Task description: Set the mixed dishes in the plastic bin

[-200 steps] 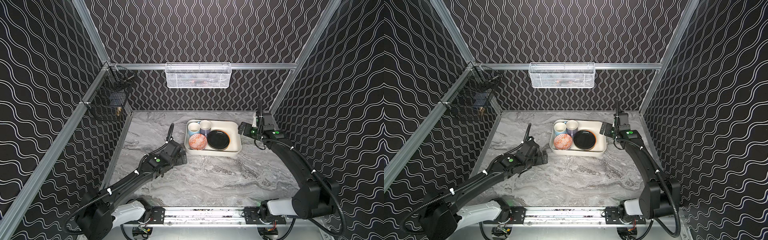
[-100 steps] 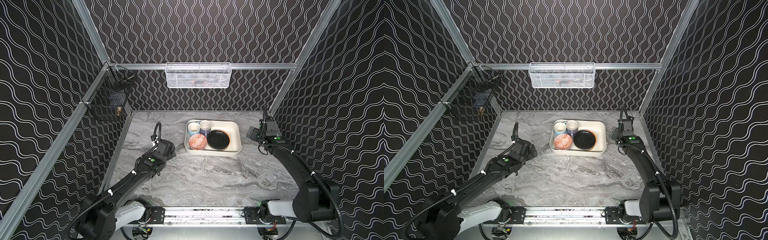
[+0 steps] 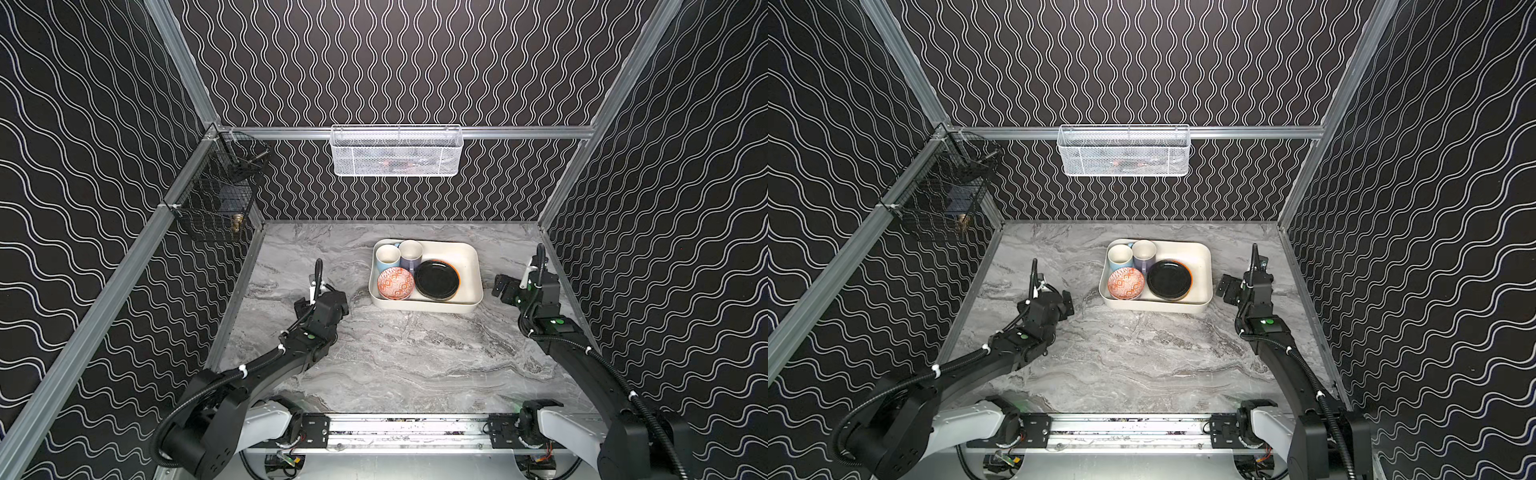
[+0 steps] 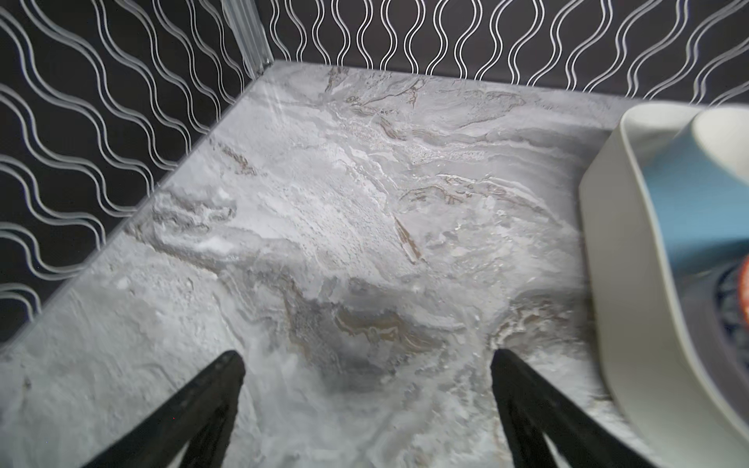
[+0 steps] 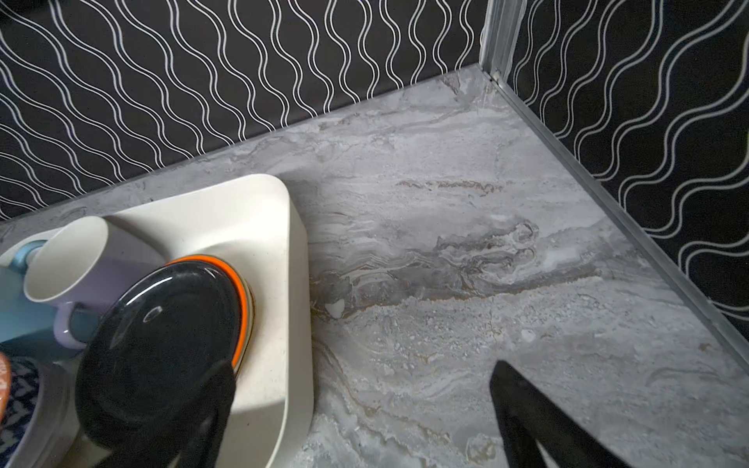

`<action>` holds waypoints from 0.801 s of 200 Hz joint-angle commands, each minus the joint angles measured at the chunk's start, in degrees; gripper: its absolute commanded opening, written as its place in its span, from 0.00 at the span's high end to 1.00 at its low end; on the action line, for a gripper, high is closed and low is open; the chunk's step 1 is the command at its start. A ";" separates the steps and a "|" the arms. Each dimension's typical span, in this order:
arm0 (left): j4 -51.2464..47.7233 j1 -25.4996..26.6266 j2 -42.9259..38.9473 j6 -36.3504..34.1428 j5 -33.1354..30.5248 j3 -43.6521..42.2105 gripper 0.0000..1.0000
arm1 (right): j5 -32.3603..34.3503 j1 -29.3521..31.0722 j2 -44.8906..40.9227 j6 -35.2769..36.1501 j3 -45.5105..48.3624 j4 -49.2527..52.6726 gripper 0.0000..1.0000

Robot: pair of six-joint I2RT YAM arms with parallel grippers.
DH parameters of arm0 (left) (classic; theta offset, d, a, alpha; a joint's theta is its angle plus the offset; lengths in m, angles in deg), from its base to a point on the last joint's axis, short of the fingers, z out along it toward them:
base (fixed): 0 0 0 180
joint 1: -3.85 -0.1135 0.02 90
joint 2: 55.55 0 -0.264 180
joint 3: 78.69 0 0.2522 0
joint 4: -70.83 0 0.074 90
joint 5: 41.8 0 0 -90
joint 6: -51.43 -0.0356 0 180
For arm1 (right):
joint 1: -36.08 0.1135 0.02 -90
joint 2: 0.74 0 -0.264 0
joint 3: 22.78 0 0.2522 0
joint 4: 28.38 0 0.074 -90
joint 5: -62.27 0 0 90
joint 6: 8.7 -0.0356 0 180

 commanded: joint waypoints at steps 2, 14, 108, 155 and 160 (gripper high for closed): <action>19.02 -2.90 2.27 -13.09 0.39 -1.78 0.01 | -0.76 0.04 1.17 1.89 -0.27 -4.49 0.01; 21.97 -6.92 3.38 -11.47 6.61 -3.01 0.01 | -0.77 0.03 2.24 2.60 0.06 -5.67 0.01; 49.59 -13.28 20.00 -14.33 7.79 -9.56 0.01 | 2.00 -0.40 6.45 11.45 9.22 -29.92 0.01; 53.66 -13.28 21.60 -16.35 12.96 -10.75 0.01 | 2.89 -0.49 7.60 11.45 16.53 -42.96 0.01; 52.89 -13.29 21.19 -16.06 13.05 -10.73 0.01 | 3.91 -0.49 8.27 11.55 17.85 -45.78 0.01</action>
